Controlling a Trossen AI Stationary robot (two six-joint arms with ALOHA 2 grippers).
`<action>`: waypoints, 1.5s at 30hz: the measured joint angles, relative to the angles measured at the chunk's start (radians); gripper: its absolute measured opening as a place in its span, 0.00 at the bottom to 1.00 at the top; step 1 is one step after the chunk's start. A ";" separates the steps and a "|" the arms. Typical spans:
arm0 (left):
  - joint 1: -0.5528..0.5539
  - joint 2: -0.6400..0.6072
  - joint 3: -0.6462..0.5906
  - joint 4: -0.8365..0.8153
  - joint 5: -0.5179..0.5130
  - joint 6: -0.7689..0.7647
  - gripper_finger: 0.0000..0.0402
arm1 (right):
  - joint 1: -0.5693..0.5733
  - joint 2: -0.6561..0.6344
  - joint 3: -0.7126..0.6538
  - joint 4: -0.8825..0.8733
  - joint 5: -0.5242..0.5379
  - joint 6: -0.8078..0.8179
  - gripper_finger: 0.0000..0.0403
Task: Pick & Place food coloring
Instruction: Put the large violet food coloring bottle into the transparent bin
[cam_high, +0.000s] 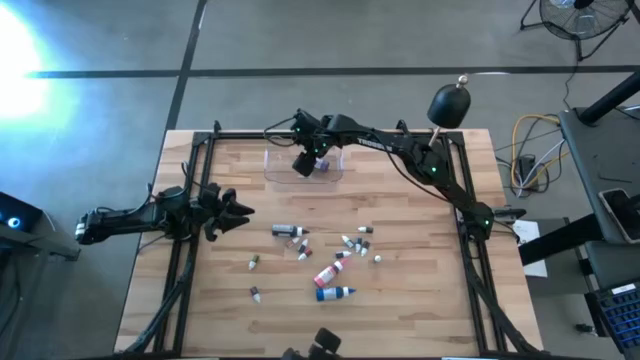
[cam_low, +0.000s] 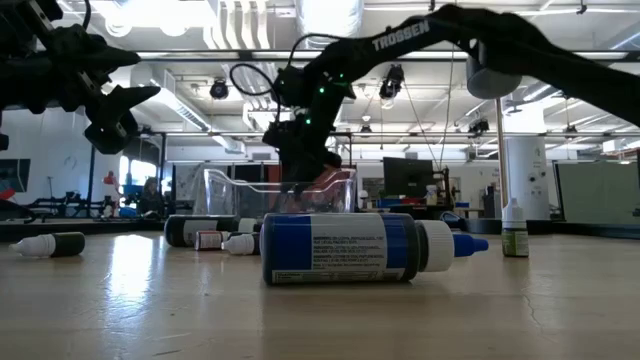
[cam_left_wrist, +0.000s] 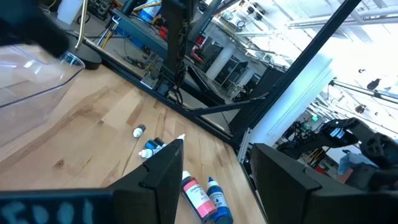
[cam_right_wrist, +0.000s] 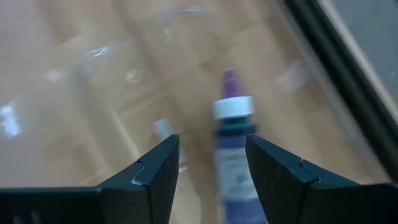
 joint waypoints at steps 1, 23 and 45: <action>0.000 0.000 0.000 0.000 0.000 0.000 0.41 | -0.005 0.015 0.015 -0.012 0.002 0.000 0.45; 0.000 0.000 0.000 0.000 0.000 0.000 0.41 | -0.037 0.073 0.009 -0.328 -0.075 -0.040 0.44; 0.000 0.001 0.000 0.000 0.000 0.000 0.41 | -0.032 0.018 0.026 -0.273 -0.087 0.090 0.46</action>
